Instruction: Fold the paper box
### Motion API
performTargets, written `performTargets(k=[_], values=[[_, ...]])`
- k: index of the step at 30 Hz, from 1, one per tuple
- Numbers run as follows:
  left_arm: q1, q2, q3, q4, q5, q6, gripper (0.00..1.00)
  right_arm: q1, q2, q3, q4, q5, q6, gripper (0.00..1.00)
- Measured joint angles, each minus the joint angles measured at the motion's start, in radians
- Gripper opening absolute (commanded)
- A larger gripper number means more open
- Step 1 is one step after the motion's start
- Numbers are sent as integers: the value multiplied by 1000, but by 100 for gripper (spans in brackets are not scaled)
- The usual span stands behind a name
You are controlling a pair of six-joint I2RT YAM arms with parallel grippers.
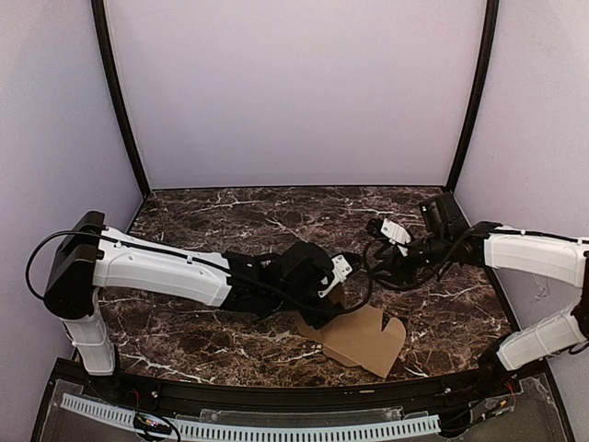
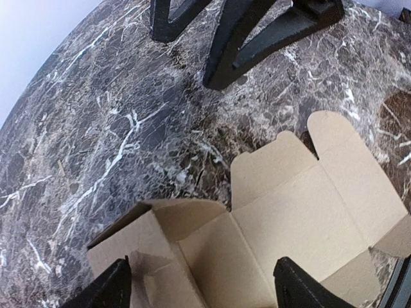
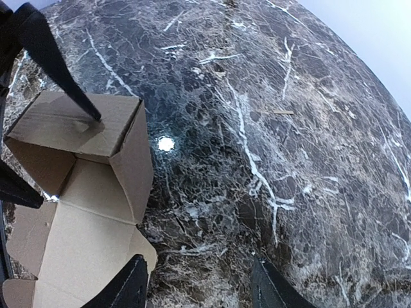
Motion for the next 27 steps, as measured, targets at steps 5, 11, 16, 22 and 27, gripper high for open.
performTargets(k=[5,11,16,22,27], values=[[3,-128,-92,42,-36,36,87,1,58,7,11,-68,-28,56],[111,-230,-93,116,37,-88,83,61,212,56,19,-108,-46,48],[256,-201,-80,101,106,-262,76,121,307,86,43,-132,-45,27],[274,-101,-13,64,200,-357,72,125,381,95,53,-147,-25,7],[266,-35,-10,70,312,-421,67,134,383,95,63,-145,-11,0]])
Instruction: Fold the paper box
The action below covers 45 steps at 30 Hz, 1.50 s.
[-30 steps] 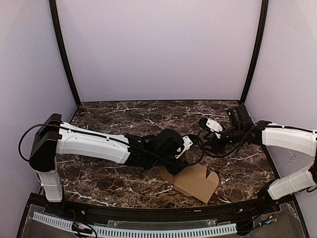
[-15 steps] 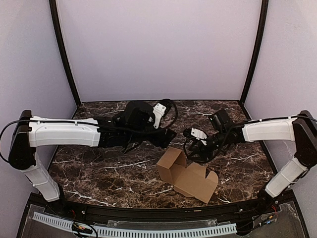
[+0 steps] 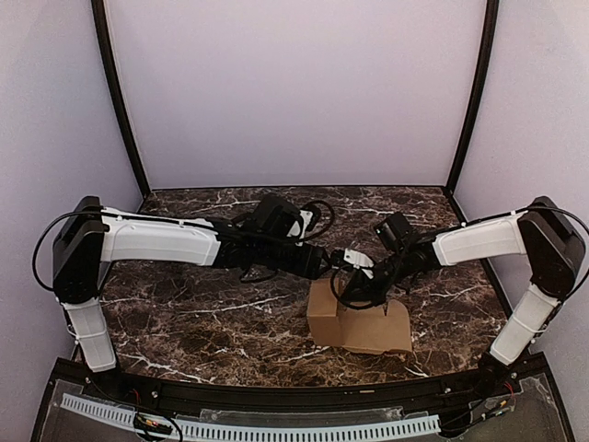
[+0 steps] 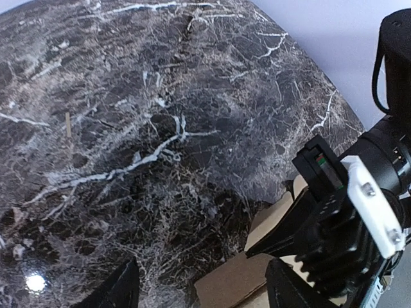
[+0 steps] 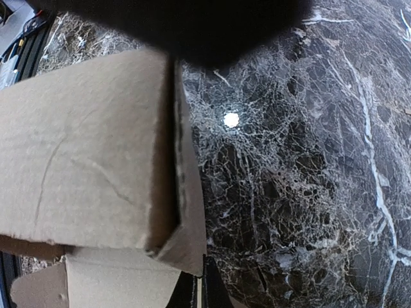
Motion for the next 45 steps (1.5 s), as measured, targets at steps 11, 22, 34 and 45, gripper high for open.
performTargets(k=[11,22,34,45], values=[[13,56,-22,25,112,-79,66,56,-19,-17,56,121,56,0],[63,-120,-78,-39,-7,-18,69,117,75,98,293,138,124,0],[97,-69,-75,-163,-87,-11,69,171,267,105,504,208,284,0],[98,-59,-81,-146,-85,-11,68,191,320,79,653,265,389,0]])
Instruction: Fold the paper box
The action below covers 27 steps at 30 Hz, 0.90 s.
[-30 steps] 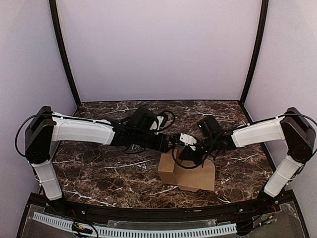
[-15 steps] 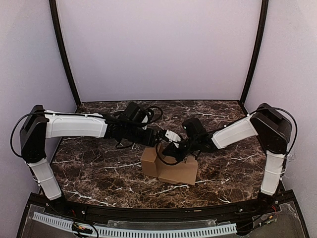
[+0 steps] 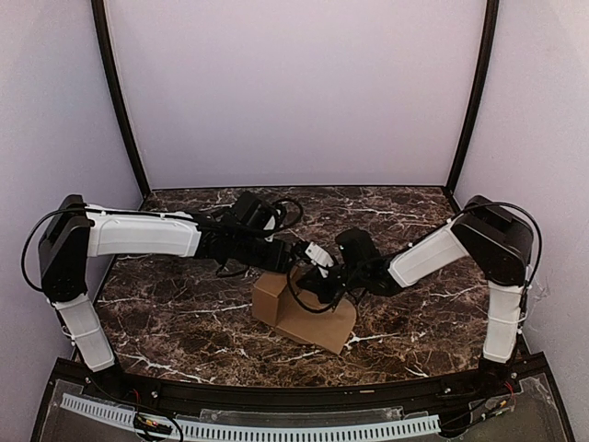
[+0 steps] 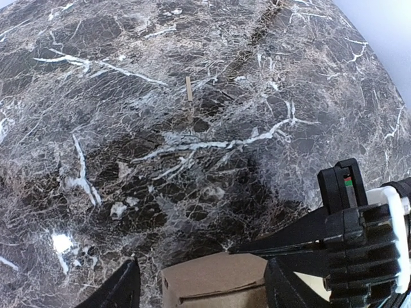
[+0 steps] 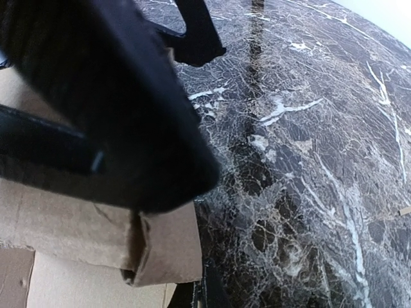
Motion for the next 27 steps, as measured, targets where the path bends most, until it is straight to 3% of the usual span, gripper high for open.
performTargets(k=[6,14,23,27], values=[[-24,-62,-95,85,35,4,69,25,-60,-36,-33,37,2,0],[-68,-217,-164,76,27,58,72,77,-161,-31,-108,175,-95,0],[-65,-209,-212,-55,58,90,72,241,-69,-70,19,475,-171,0],[-65,-204,-227,-72,73,88,72,268,-39,-63,71,536,-173,0]])
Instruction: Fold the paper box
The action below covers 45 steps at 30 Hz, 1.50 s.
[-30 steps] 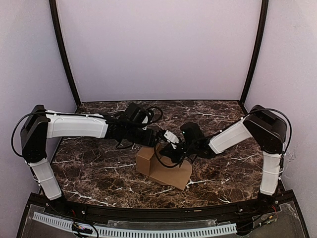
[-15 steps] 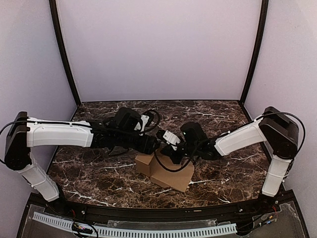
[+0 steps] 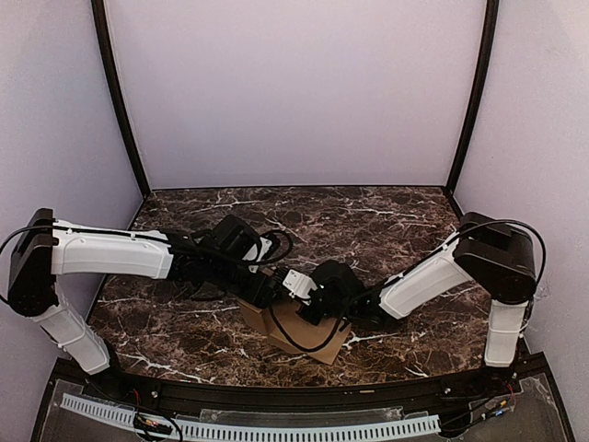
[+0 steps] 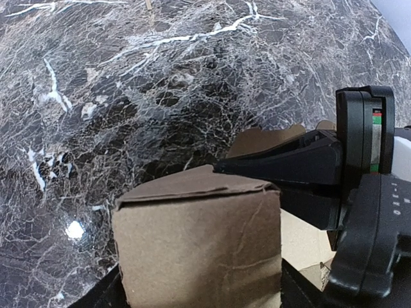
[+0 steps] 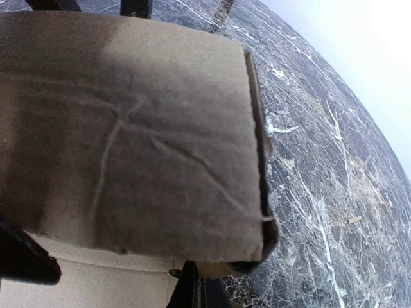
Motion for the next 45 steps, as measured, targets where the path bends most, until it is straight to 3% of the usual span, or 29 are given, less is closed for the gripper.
performTargets(k=[12,19,25,37,40,43,45], values=[[8,3,0,-2,0,-5,72,5,3,23,-30,5,33,1],[-1,3,0,6,18,3,68,-19,-87,36,-241,-134,42,32],[-2,3,0,27,33,19,62,-63,-136,42,-363,-278,8,35],[-2,5,0,44,58,44,60,-89,-146,29,-369,-343,-7,35],[1,11,0,51,63,48,60,-94,-117,38,-334,-349,-5,29],[3,20,0,51,64,48,59,-97,-68,53,-288,-343,12,8],[3,27,0,48,63,48,59,-98,-38,63,-264,-333,19,1]])
